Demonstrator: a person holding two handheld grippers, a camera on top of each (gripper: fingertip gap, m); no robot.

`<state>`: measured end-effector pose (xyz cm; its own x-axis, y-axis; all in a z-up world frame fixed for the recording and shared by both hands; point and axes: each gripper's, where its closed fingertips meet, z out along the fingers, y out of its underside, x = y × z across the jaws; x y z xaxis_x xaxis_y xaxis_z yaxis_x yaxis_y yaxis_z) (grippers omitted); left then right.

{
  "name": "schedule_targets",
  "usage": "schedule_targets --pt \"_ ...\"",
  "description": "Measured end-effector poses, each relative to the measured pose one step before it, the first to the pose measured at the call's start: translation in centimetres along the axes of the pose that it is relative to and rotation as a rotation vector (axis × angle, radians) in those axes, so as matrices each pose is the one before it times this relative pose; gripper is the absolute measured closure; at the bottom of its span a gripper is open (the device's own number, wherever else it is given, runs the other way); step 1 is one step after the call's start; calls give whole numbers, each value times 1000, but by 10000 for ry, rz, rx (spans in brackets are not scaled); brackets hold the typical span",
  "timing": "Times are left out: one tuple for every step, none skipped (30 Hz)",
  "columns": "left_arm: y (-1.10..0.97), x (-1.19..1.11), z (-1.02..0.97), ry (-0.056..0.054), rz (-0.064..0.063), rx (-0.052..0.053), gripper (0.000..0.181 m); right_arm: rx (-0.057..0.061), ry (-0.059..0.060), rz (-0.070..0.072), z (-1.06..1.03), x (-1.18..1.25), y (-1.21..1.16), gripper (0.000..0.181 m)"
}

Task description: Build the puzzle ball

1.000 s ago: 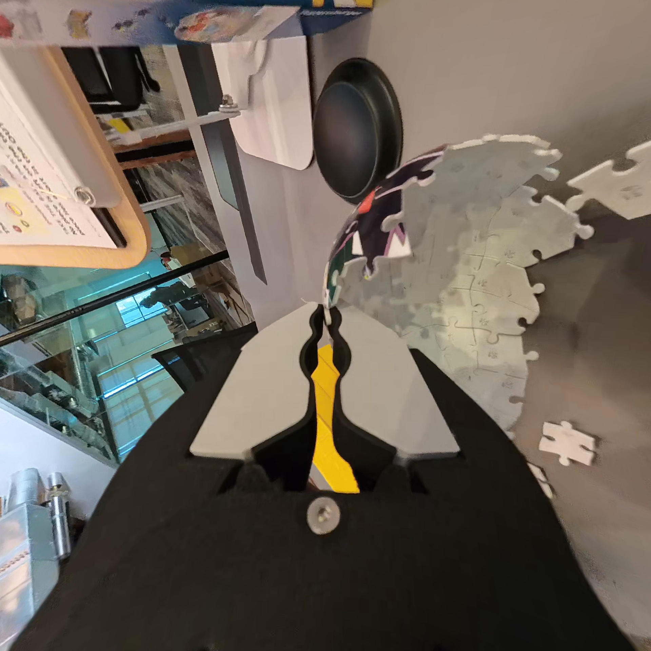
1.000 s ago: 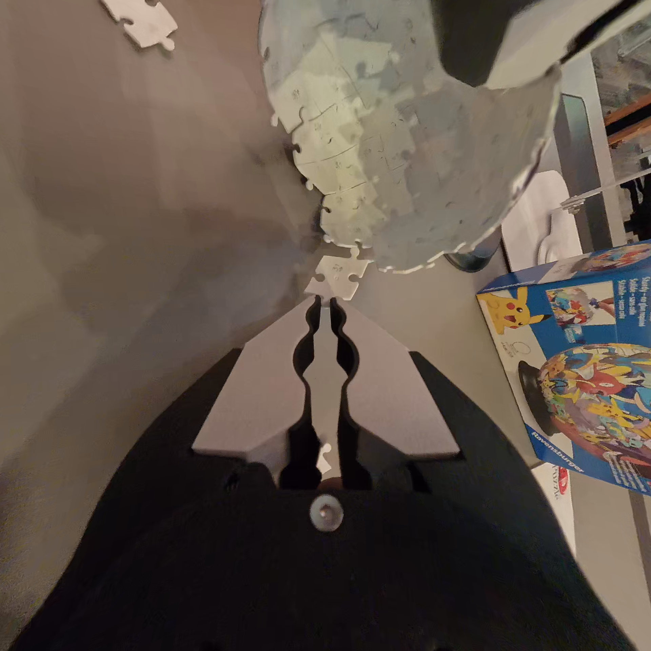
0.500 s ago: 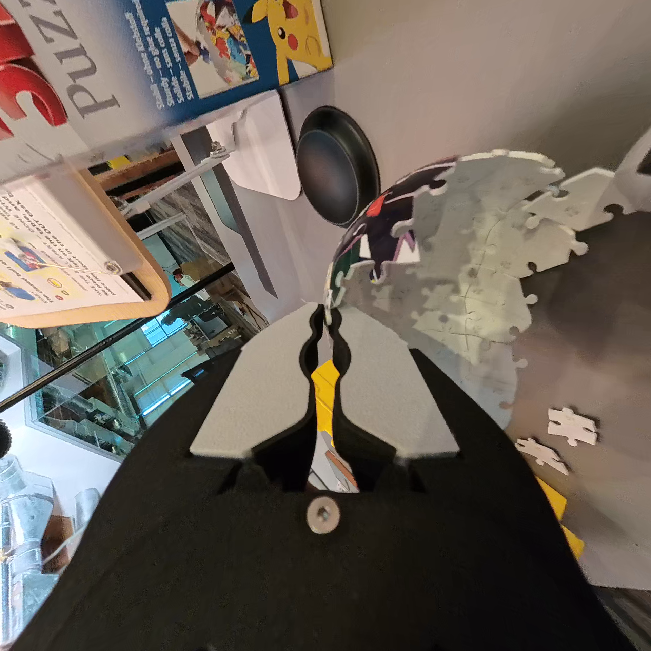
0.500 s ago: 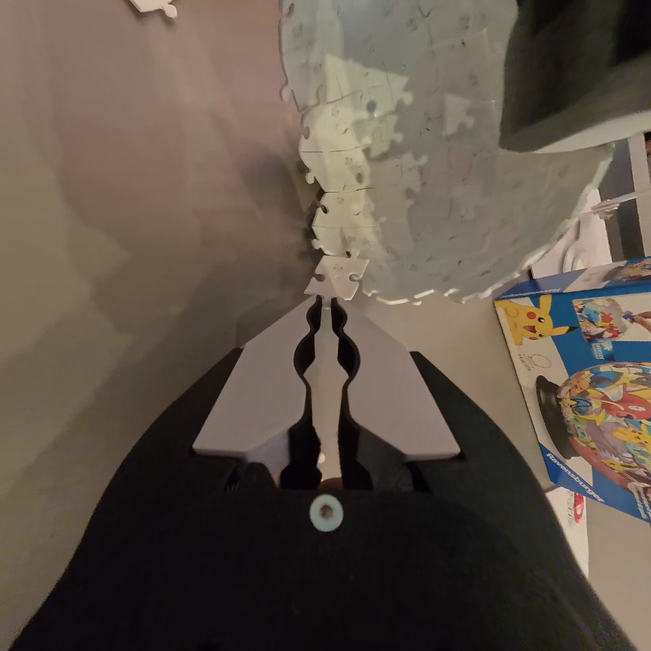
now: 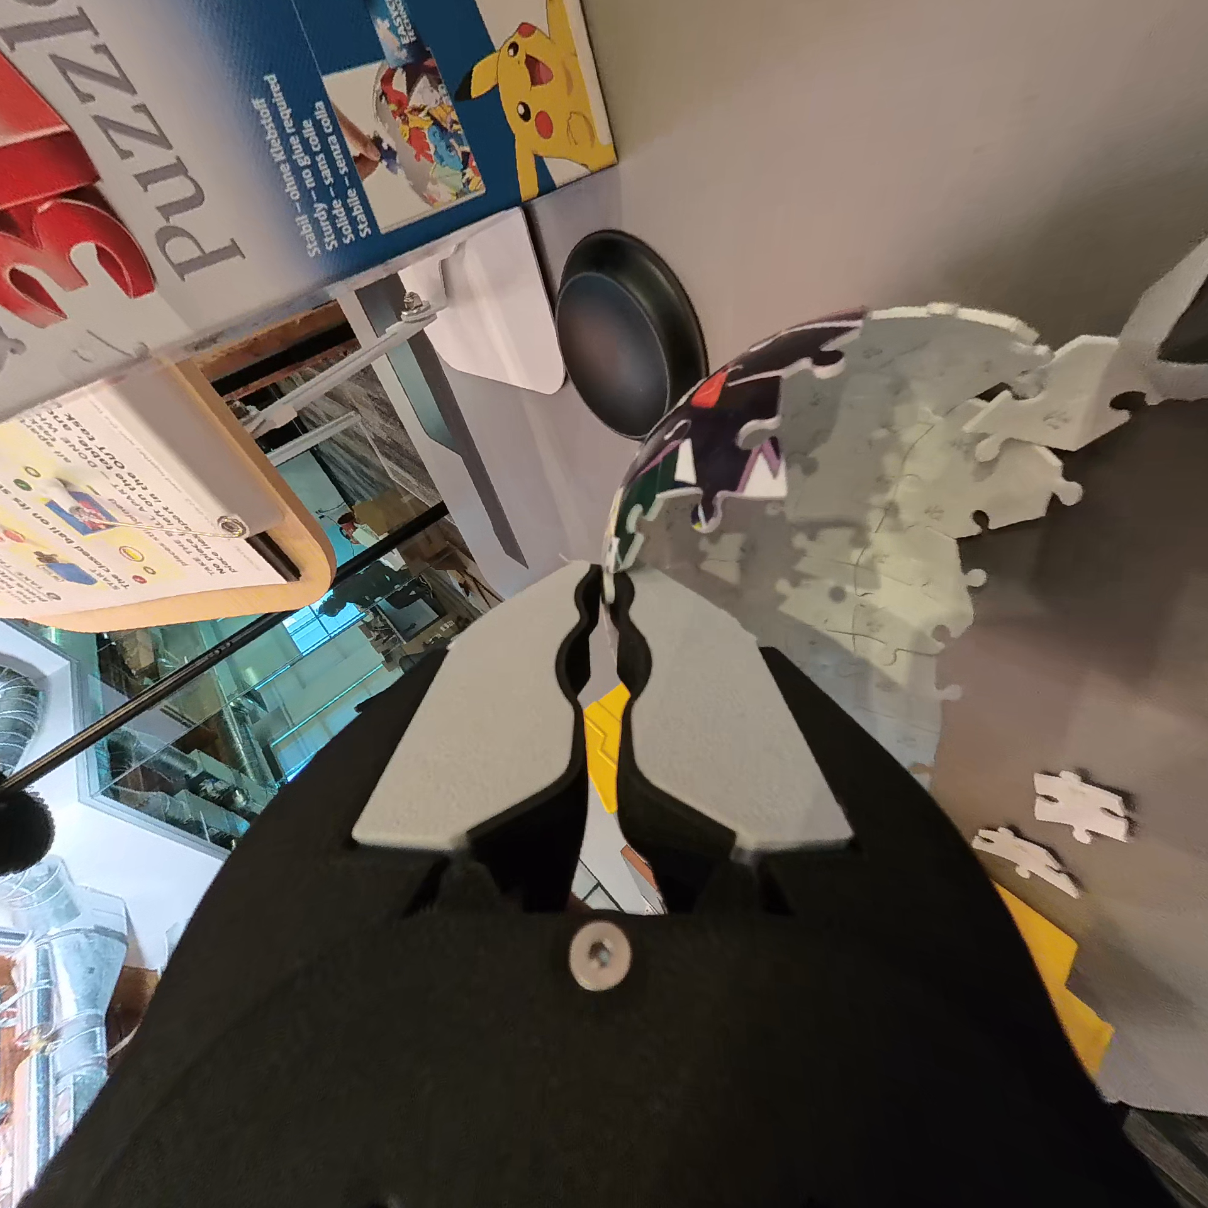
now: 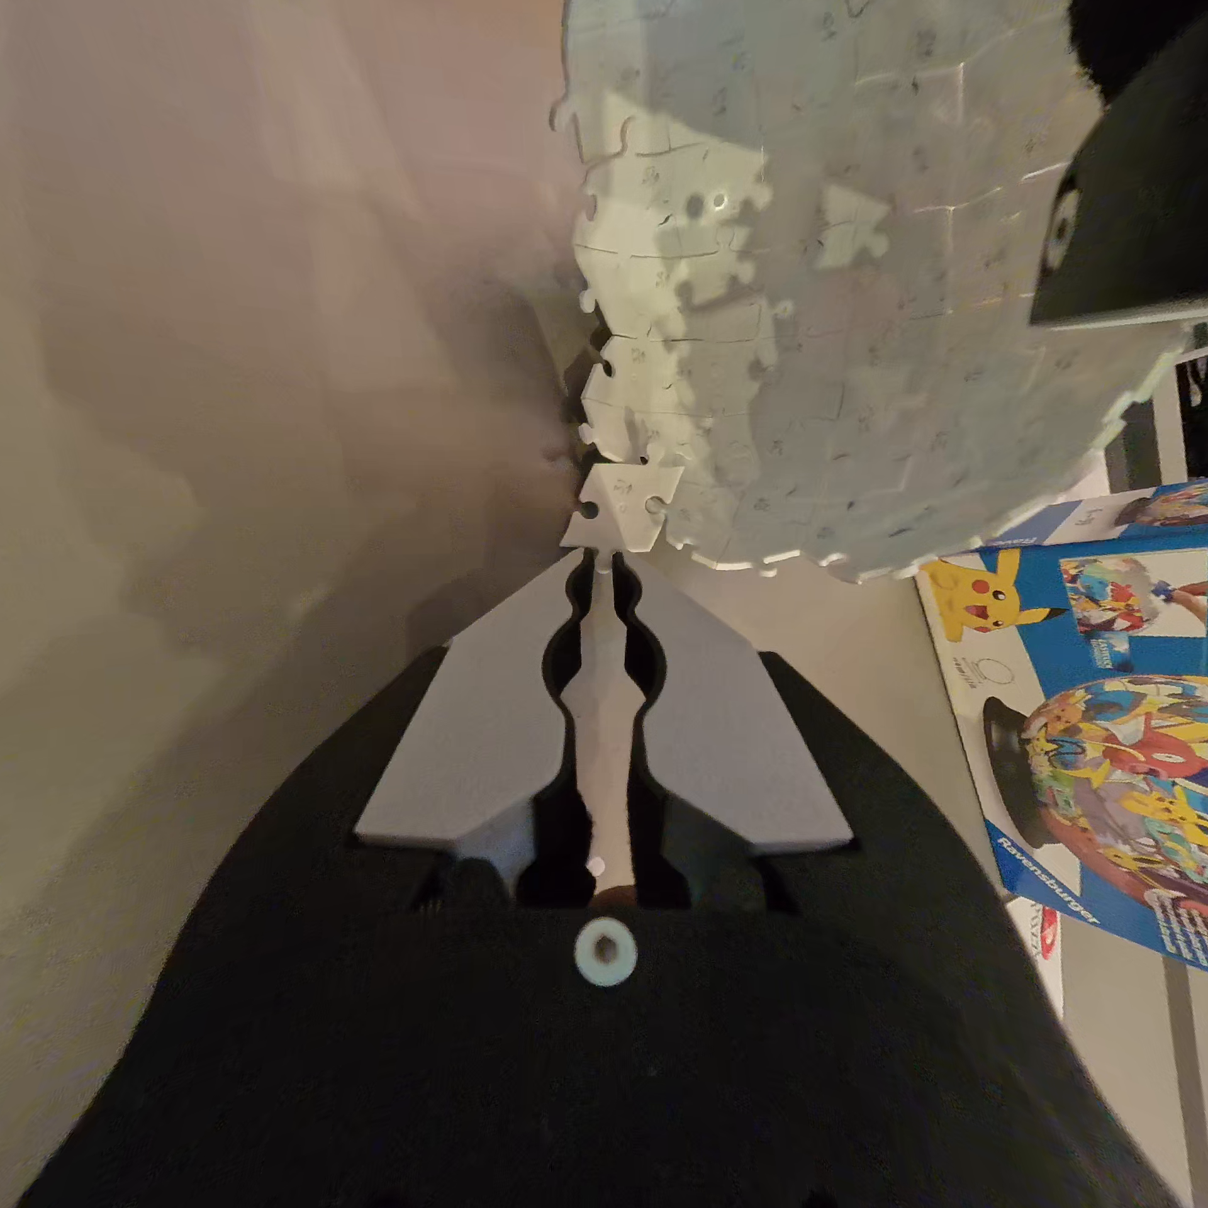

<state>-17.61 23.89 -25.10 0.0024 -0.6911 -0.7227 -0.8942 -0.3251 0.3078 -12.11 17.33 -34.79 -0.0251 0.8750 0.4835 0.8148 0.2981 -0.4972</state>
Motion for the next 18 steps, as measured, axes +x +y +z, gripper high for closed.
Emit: schedule_targets --pt "-26 -4 -47 -14 9 5 179 -5 70 2 -17 29 20 177" --pt "-33 -14 -52 -25 2 15 179 -7 68 -36 -10 17 15 176" --pt "-21 11 -26 -14 -3 12 179 -9 84 -54 -23 71 11 176" --pt "10 13 -11 -7 -1 -5 179 -31 90 -52 -45 105 38 173" --pt "20 8 -7 -8 3 -6 179 -31 75 -25 -88 99 33 170" --pt "4 0 -21 -13 -4 7 179 40 19 -8 -106 -4 -65 169" --pt "-7 1 -11 -12 6 1 179 49 37 -35 -92 -29 -62 167" --pt "-7 -10 -1 -10 6 -4 179 2 88 -125 -65 -20 6 164" --pt "-6 -5 -2 -10 -1 -5 179 24 121 -164 -81 -13 -1 164" --pt "-36 -2 -18 -16 -7 1 179 27 73 -120 -75 -80 -4 163" --pt "-72 -6 -22 -26 11 17 179 58 65 -76 -114 -52 -53 162" --pt "-54 -4 -28 -28 13 12 179 109 70 -83 -193 -29 -122 161" --pt "-29 1 -14 -27 10 2 179 125 40 -64 -227 -27 -167 158" --pt "18 8 3 -14 -7 -21 179 136 -41 -51 -223 -116 -225 156" --pt "19 0 -1 -3 -5 -7 179 269 -81 -80 -279 -185 -446 153" --pt "-34 4 -10 -5 3 29 179 297 -213 -90 -250 -410 -520 147" --pt "-20 -5 -3 -6 6 11 179 167 -285 -49 -88 -518 -371 141" --pt "7 5 14 -5 6 -15 179 39 -137 -46 104 -324 -196 135"
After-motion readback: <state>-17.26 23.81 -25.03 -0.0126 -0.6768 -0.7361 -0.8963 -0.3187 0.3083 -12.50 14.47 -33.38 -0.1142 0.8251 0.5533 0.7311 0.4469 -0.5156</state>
